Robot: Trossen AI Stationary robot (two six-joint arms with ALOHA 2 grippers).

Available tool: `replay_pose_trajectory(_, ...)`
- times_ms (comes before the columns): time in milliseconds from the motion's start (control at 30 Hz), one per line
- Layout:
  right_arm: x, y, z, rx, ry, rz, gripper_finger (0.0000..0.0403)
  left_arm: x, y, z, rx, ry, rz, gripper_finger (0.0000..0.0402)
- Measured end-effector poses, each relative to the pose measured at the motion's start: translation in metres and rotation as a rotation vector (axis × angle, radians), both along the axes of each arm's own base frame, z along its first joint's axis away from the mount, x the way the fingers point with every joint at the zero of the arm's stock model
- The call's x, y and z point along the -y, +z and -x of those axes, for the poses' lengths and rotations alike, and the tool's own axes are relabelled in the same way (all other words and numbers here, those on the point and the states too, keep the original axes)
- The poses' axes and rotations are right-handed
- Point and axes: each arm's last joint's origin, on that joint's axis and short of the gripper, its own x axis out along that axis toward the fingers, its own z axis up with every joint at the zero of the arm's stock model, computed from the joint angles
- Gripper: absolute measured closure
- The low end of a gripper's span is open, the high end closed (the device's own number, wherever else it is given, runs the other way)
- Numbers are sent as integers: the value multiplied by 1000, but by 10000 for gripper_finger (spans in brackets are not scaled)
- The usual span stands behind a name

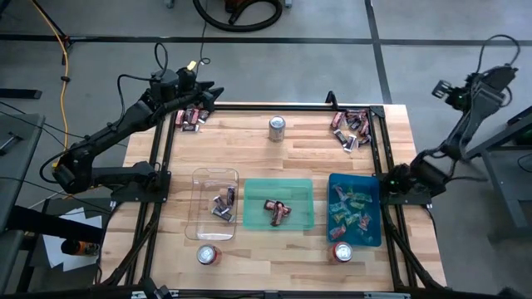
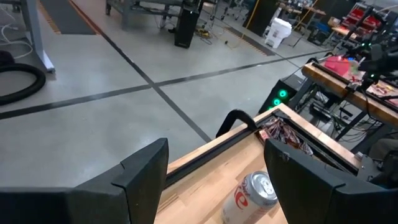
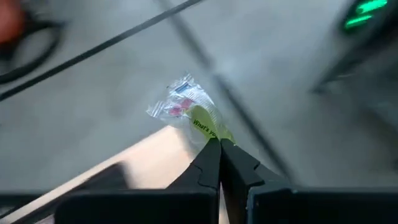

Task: Organize candy in baskets
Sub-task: Put the green gummy into the blue bin

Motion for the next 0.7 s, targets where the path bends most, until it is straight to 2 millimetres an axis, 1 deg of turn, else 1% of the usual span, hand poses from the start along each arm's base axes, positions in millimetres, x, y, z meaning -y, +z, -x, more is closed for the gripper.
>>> replay_pose_trajectory(167,-30,24,-19,-131,-190,59,403,0,1,0,6,0,-8,149)
replay_pose_trajectory(333,-61,46,-45,-158,-270,243,403,0,1,0,-7,-5,-23,149)
replay_pose_trajectory(467,-85,62,-67,-176,-271,426,403,0,1,0,-10,-8,-27,149)
replay_pose_trajectory(567,-100,74,-83,-196,-210,585,403,1,1,-1,-4,-40,-22,149)
replay_pose_trajectory(700,-116,92,-102,-156,-104,825,403,2,1,-2,5,-86,-14,149)
